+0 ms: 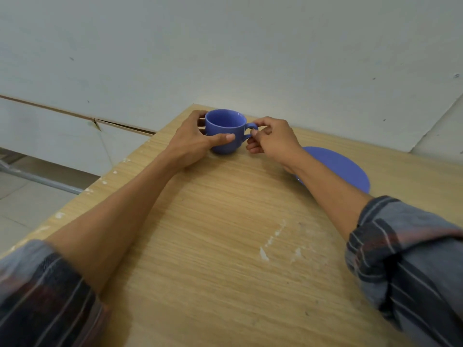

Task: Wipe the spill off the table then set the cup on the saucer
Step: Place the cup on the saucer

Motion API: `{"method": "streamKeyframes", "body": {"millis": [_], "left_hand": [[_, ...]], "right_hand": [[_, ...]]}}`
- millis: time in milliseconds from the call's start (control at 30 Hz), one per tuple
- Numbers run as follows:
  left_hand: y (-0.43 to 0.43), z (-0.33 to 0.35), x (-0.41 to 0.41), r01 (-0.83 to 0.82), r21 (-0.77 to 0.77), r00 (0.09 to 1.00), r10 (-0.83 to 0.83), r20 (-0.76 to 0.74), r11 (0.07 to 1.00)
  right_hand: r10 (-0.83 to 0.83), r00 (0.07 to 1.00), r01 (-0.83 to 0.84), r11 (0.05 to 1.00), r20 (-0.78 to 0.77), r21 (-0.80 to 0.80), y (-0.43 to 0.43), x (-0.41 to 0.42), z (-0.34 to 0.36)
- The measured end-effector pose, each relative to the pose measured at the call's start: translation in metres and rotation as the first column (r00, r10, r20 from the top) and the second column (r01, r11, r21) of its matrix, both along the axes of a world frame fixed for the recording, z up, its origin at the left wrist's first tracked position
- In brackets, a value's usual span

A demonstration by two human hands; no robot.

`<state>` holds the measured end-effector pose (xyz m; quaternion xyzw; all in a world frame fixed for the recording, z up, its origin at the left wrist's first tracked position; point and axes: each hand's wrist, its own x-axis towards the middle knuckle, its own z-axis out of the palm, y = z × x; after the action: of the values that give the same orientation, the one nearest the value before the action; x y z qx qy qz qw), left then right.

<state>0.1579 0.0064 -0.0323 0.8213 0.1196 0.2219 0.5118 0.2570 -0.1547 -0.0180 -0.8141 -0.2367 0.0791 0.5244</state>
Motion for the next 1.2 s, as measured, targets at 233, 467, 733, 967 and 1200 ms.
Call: {"method": "streamKeyframes", "body": {"millis": [233, 467, 733, 967, 1200], "left_hand": [[-0.048, 0.031, -0.008, 0.064, -0.021, 0.996, -0.063, 0.06, 0.998], [-0.119, 0.044, 0.005, 0.183, -0.077, 0.982, -0.179, 0.062, 0.98], [-0.172, 0.033, 0.026, 0.267, -0.089, 0.964, -0.266, 0.028, 0.959], [-0.177, 0.02, 0.036, 0.278, -0.09, 0.96, -0.28, -0.009, 0.956], [-0.172, 0.015, 0.041, 0.28, -0.089, 0.959, -0.283, -0.027, 0.956]], "right_hand": [[-0.019, 0.998, 0.013, 0.993, 0.054, 0.117, -0.053, -0.014, 0.022], [-0.164, 0.982, 0.148, 0.976, 0.091, 0.16, -0.134, -0.021, 0.034], [-0.276, 0.958, 0.261, 0.951, 0.081, 0.165, -0.19, -0.019, 0.017], [-0.301, 0.953, 0.29, 0.941, 0.037, 0.177, -0.194, -0.013, 0.002], [-0.297, 0.954, 0.285, 0.944, 0.046, 0.167, -0.191, -0.008, -0.003]]}}
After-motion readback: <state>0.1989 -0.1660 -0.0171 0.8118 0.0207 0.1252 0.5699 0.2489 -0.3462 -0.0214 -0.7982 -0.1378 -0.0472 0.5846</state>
